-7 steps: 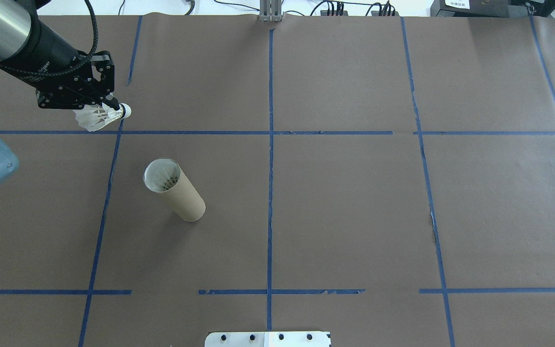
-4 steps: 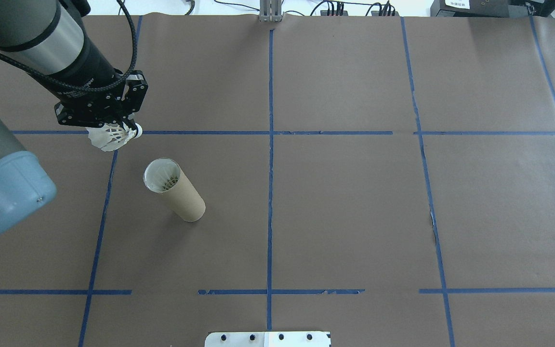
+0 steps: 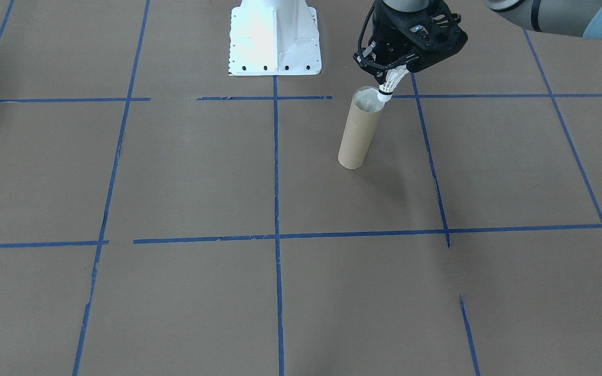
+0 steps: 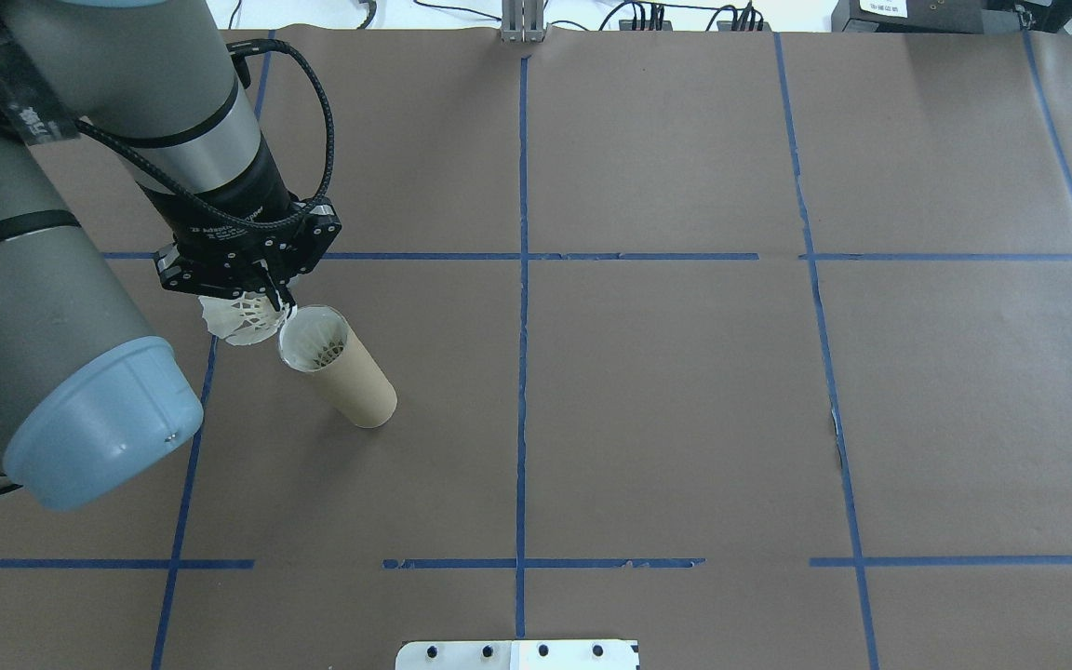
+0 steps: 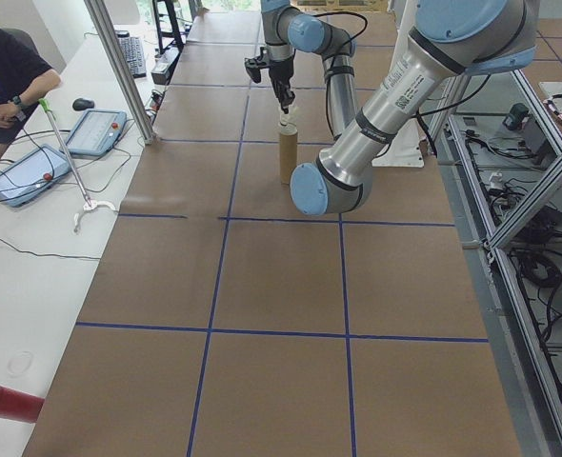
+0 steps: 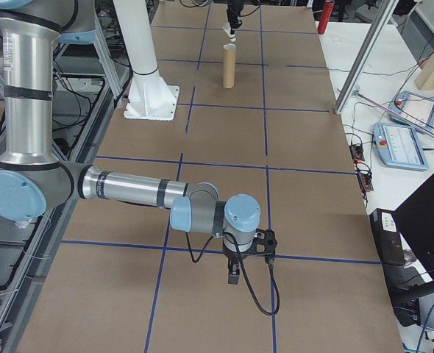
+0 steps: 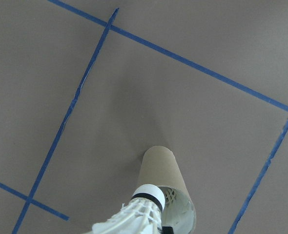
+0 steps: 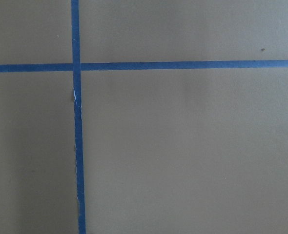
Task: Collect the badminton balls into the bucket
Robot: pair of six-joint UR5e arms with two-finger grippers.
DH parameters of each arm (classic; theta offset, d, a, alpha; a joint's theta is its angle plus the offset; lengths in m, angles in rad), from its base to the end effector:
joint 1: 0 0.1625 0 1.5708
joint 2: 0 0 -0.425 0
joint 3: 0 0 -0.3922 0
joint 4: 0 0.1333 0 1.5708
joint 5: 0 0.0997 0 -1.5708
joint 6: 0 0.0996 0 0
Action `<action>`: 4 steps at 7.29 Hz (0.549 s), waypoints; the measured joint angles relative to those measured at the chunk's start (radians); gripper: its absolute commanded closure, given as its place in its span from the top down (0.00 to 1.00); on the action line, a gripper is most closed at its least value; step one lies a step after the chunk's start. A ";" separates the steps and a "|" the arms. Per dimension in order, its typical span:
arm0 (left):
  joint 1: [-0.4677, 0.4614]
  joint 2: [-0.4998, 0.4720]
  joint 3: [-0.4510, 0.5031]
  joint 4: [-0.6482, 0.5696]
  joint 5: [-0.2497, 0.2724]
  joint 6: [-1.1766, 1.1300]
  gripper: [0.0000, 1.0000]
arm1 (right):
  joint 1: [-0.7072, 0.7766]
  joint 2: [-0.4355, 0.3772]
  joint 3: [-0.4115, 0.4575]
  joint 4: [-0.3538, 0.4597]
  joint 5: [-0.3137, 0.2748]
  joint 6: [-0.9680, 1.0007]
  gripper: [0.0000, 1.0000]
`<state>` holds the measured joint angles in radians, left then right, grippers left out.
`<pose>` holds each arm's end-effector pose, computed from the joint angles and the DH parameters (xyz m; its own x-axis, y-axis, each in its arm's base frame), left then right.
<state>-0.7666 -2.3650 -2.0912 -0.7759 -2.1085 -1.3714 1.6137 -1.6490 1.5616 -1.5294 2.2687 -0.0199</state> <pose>0.3258 -0.4280 0.1057 0.6945 -0.4327 -0.5748 0.2806 0.8986 -0.3374 0.0887 -0.4502 0.7013 0.7649 0.0425 0.6427 -0.0276 0.9991 -0.0332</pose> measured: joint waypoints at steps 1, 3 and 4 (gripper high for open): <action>0.004 -0.005 0.005 0.007 0.001 0.000 0.00 | 0.000 0.000 0.000 0.000 0.000 0.000 1.00; 0.005 -0.018 0.025 0.010 0.003 0.004 0.00 | 0.000 0.000 0.000 0.000 0.000 0.000 1.00; 0.006 -0.031 0.042 0.009 0.003 0.005 0.00 | 0.000 0.000 0.000 0.000 0.000 0.000 1.00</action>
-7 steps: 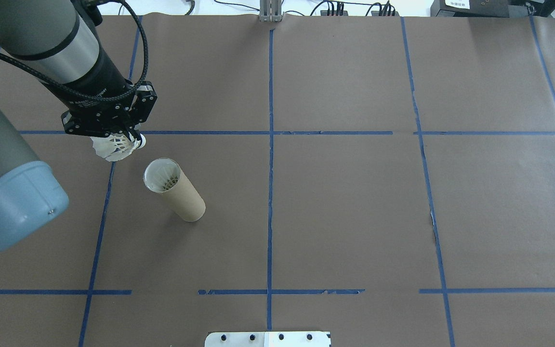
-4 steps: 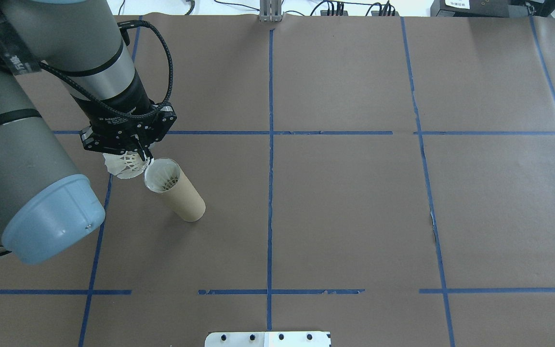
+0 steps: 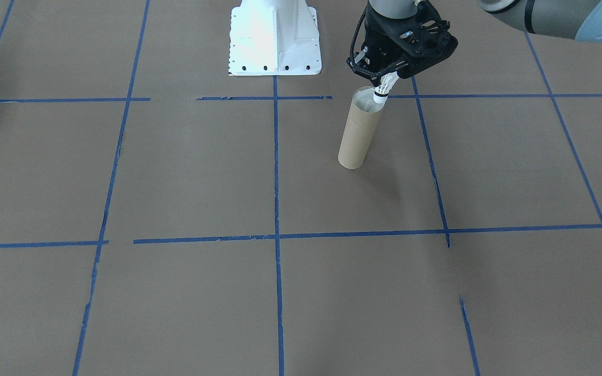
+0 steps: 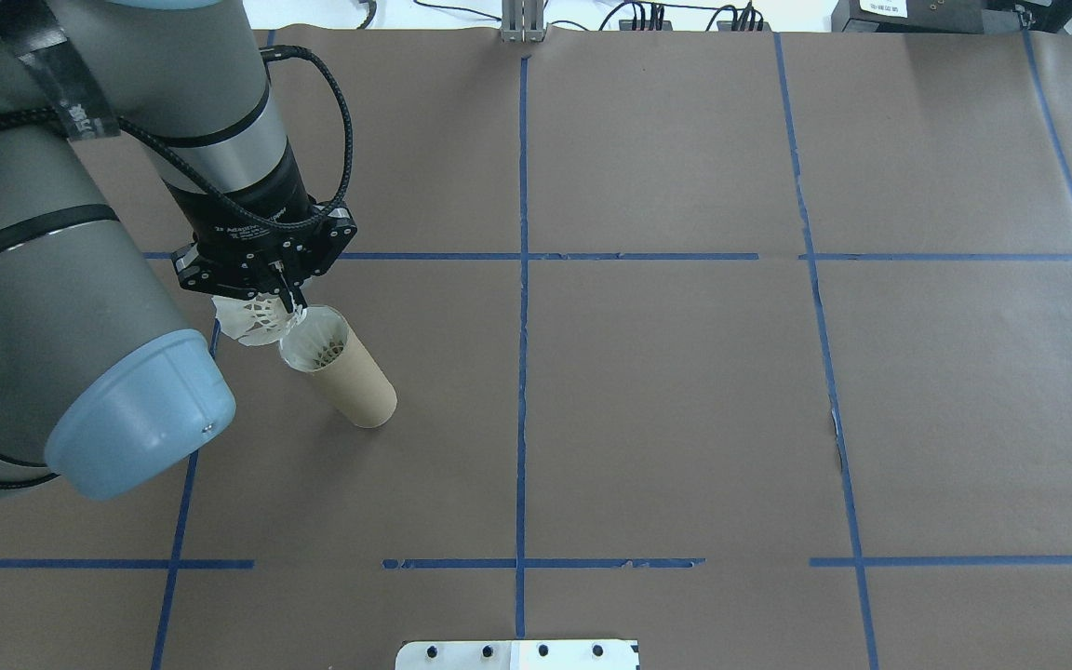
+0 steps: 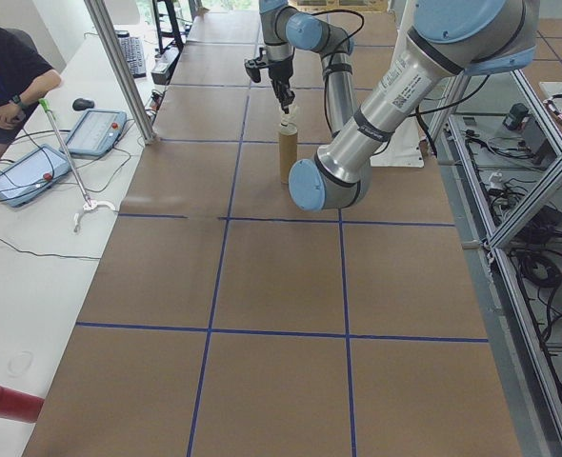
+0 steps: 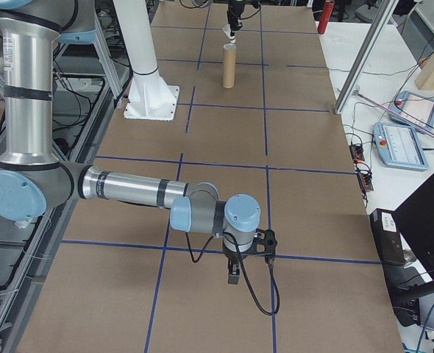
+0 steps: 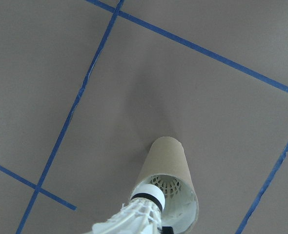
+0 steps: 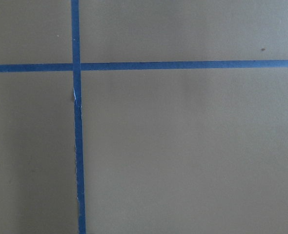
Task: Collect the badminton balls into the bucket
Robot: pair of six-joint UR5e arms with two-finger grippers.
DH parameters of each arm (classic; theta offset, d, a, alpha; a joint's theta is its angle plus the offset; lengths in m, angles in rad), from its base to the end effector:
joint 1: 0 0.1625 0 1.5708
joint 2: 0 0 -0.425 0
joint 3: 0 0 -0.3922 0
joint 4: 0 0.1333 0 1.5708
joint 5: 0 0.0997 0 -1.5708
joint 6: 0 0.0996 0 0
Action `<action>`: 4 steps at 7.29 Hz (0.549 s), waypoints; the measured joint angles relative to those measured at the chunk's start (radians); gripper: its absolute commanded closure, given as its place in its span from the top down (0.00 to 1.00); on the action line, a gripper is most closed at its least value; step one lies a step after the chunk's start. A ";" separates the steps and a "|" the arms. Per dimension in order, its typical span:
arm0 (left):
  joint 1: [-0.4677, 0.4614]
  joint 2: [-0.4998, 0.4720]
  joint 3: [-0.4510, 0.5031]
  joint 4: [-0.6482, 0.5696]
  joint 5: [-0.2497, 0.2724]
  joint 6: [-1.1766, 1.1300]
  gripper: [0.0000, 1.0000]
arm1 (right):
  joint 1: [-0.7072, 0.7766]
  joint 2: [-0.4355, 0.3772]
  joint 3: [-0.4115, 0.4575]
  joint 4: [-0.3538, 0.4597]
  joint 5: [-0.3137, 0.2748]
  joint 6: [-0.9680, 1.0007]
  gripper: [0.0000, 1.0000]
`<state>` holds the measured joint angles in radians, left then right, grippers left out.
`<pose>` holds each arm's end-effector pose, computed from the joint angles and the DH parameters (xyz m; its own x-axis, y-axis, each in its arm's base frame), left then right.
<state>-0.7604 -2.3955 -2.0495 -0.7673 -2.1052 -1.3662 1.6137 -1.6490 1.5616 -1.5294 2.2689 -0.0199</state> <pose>0.3375 -0.4350 0.1001 0.7072 -0.4314 -0.5602 0.2783 0.8982 -0.3403 0.0887 -0.4502 0.7012 0.7648 0.0425 0.6429 -0.0276 0.9991 -0.0332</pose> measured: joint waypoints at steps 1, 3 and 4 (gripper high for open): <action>0.000 -0.007 0.010 -0.002 0.000 0.001 0.00 | 0.000 0.000 0.000 0.000 0.000 0.000 1.00; 0.006 -0.010 0.016 -0.004 -0.001 0.007 0.48 | 0.000 0.000 0.000 0.000 0.000 0.000 1.00; 0.009 -0.009 0.016 -0.004 -0.001 0.025 0.81 | 0.000 0.000 0.000 0.000 0.000 0.000 1.00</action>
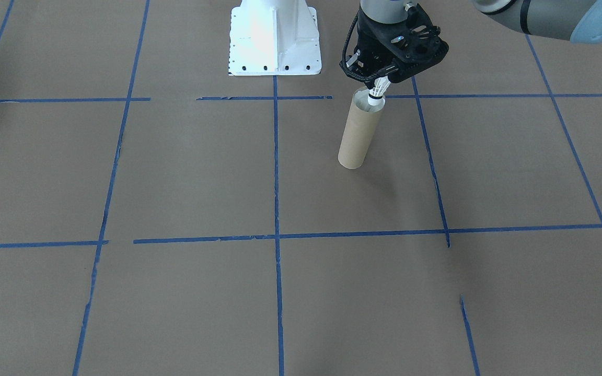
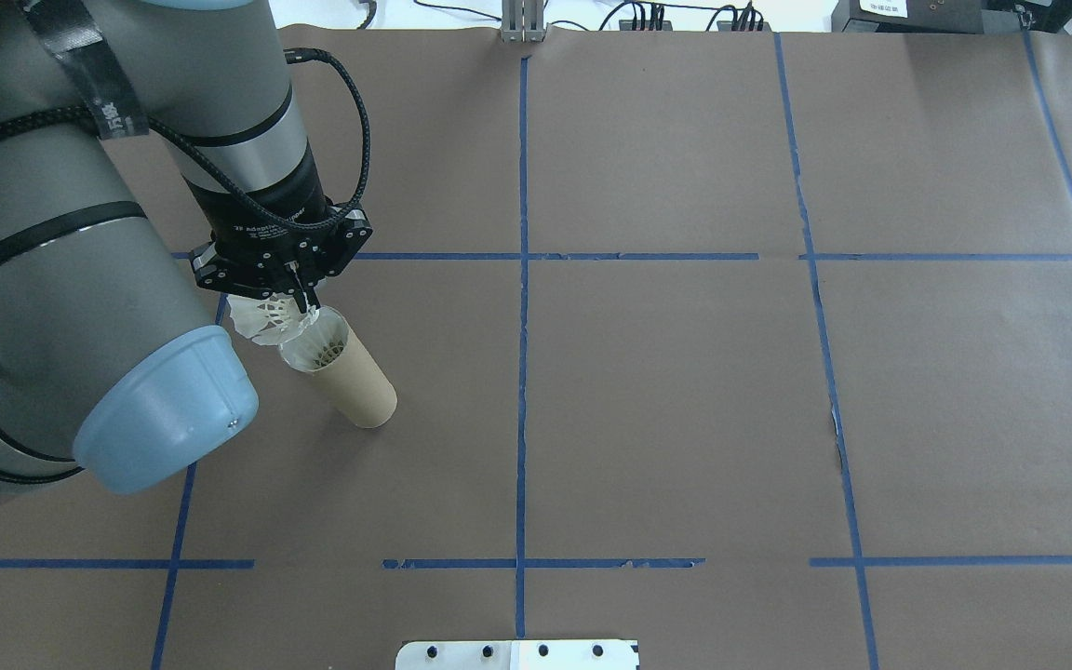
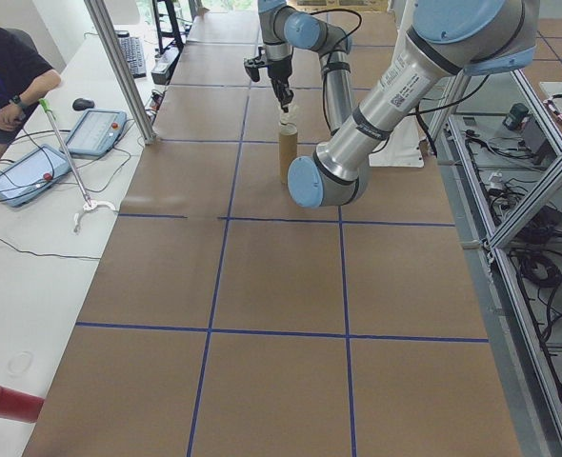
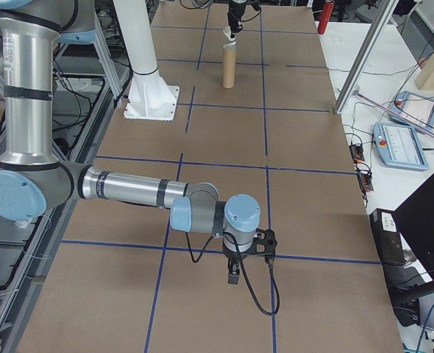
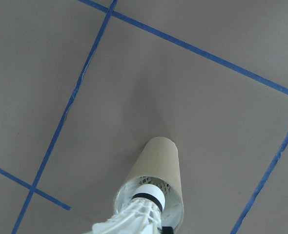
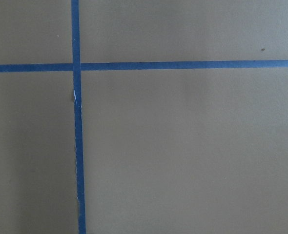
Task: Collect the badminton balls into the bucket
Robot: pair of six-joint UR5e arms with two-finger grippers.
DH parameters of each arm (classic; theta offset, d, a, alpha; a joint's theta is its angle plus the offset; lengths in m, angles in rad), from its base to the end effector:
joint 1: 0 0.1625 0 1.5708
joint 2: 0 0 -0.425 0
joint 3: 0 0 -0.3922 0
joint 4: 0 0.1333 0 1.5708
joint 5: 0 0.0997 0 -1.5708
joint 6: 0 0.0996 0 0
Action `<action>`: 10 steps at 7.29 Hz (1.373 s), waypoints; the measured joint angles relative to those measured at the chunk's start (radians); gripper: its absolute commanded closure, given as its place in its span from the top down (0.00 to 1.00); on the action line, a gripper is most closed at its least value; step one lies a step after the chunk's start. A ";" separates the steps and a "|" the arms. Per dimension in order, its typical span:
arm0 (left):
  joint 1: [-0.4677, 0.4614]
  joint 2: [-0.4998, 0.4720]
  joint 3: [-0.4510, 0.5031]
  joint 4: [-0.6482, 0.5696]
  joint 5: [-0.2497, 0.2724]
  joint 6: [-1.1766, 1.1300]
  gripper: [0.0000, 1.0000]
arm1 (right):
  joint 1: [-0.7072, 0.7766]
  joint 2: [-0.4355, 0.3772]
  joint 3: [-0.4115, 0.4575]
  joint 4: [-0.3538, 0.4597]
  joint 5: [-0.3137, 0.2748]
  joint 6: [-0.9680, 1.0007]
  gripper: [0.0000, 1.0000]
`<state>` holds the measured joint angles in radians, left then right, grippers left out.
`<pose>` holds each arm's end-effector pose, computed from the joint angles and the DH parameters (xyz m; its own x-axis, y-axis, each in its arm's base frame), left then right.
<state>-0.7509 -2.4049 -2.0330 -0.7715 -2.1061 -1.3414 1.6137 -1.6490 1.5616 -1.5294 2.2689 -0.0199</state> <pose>0.3455 -0.4353 0.0983 0.7188 -0.4033 -0.5663 0.2522 0.9103 -0.3282 0.0887 -0.4502 0.7012 0.7648 0.0425 0.6429 -0.0276 0.9991 -0.0332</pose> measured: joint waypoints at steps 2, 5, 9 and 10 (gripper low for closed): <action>0.002 0.003 -0.001 -0.002 0.000 0.032 1.00 | 0.000 0.000 0.000 0.000 0.000 0.000 1.00; 0.000 0.008 -0.008 -0.006 0.000 0.057 1.00 | 0.000 0.000 0.000 0.000 0.000 0.000 1.00; -0.210 0.136 -0.042 -0.155 -0.012 0.413 1.00 | 0.000 0.000 0.000 0.000 0.000 0.000 1.00; -0.298 0.199 -0.044 -0.203 -0.015 0.558 1.00 | 0.000 0.000 0.000 0.000 0.000 0.000 1.00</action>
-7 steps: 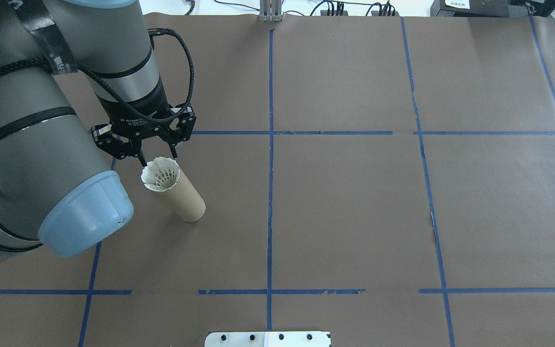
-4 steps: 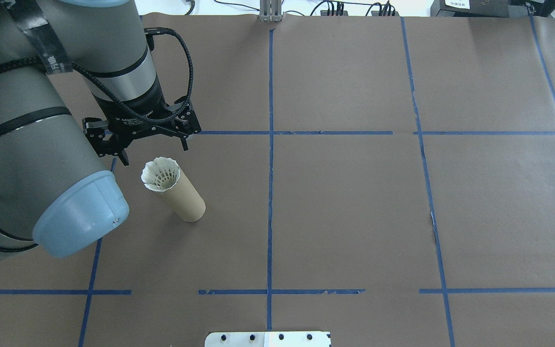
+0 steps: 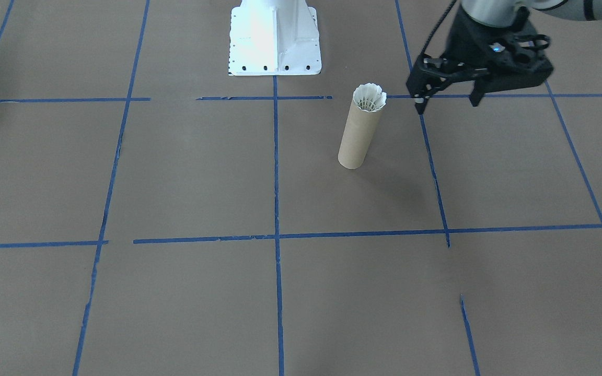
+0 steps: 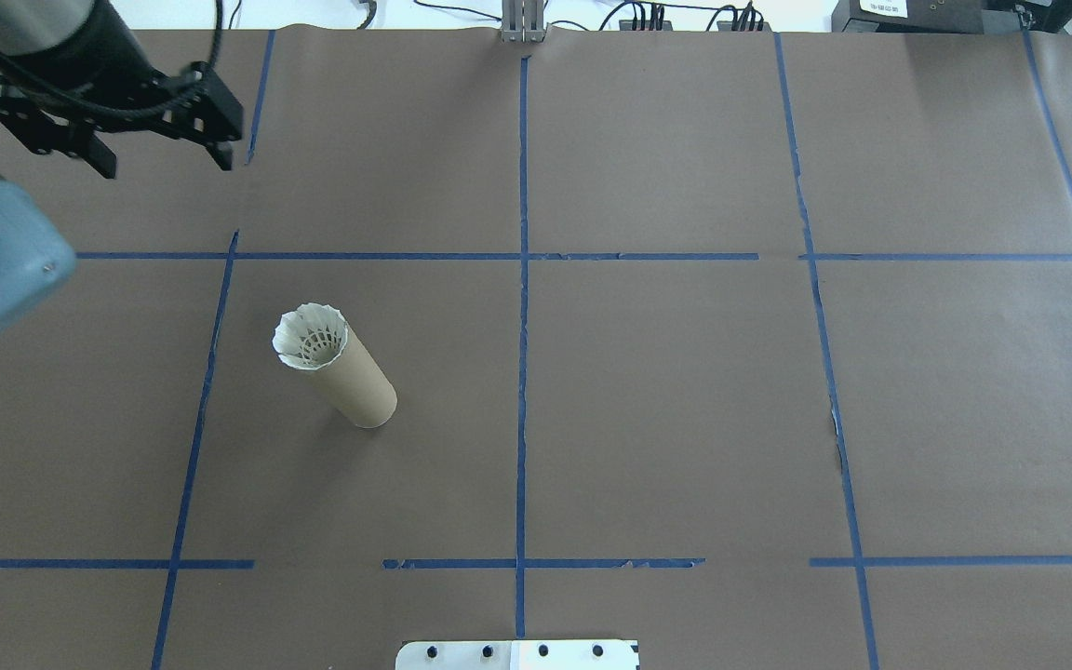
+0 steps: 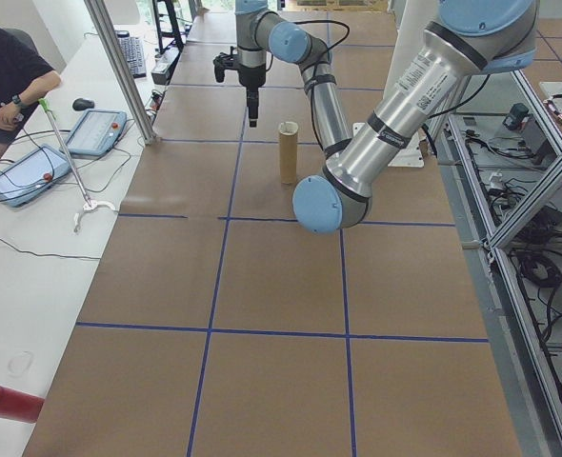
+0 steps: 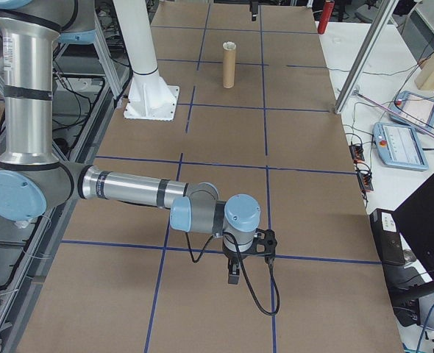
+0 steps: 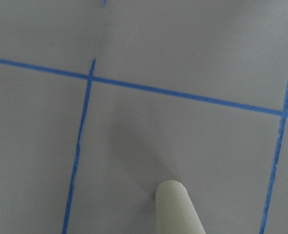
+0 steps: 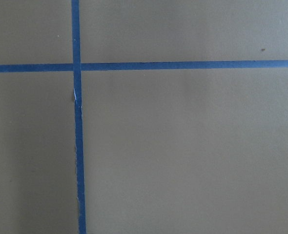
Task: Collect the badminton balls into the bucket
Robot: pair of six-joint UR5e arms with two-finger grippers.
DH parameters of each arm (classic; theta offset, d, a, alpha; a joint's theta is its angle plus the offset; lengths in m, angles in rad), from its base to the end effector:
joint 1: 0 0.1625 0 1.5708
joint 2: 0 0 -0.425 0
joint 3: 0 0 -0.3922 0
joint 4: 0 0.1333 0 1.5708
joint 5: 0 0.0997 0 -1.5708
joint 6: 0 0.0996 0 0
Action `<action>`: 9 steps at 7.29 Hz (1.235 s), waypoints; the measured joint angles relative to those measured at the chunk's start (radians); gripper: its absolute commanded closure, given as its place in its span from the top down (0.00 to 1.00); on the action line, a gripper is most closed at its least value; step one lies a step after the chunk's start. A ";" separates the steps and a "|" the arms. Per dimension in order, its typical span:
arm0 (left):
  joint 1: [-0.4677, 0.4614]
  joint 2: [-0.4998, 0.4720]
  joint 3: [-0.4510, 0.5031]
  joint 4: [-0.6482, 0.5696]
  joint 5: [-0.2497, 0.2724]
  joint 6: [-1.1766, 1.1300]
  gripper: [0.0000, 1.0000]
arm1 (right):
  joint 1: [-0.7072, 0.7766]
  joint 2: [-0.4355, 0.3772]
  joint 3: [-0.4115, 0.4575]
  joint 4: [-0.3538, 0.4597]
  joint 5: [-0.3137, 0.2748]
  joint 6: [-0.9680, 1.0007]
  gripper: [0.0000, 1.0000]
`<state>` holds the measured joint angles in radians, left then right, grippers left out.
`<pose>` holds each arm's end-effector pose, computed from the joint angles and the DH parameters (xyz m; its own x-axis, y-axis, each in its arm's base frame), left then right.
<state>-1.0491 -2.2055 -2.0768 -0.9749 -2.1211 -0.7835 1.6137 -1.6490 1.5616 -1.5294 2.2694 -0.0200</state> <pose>0.2011 -0.5128 0.1692 0.7286 -0.0559 -0.6826 0.1243 0.9909 0.0515 0.0886 -0.4502 0.7012 0.7645 0.0424 0.6433 -0.0276 0.9991 -0.0331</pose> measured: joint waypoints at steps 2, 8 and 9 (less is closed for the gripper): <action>-0.174 0.126 0.020 -0.035 -0.014 0.331 1.00 | 0.000 0.000 0.000 0.000 0.000 0.000 1.00; -0.423 0.670 0.273 -0.670 -0.104 0.704 1.00 | 0.000 0.000 0.000 0.000 0.000 0.000 1.00; -0.441 0.707 0.323 -0.725 -0.128 0.711 1.00 | 0.000 0.000 0.000 0.000 0.000 0.000 1.00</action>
<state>-1.4896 -1.4988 -1.7536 -1.6998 -2.2486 -0.0725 1.6138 -1.6490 1.5616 -1.5294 2.2694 -0.0199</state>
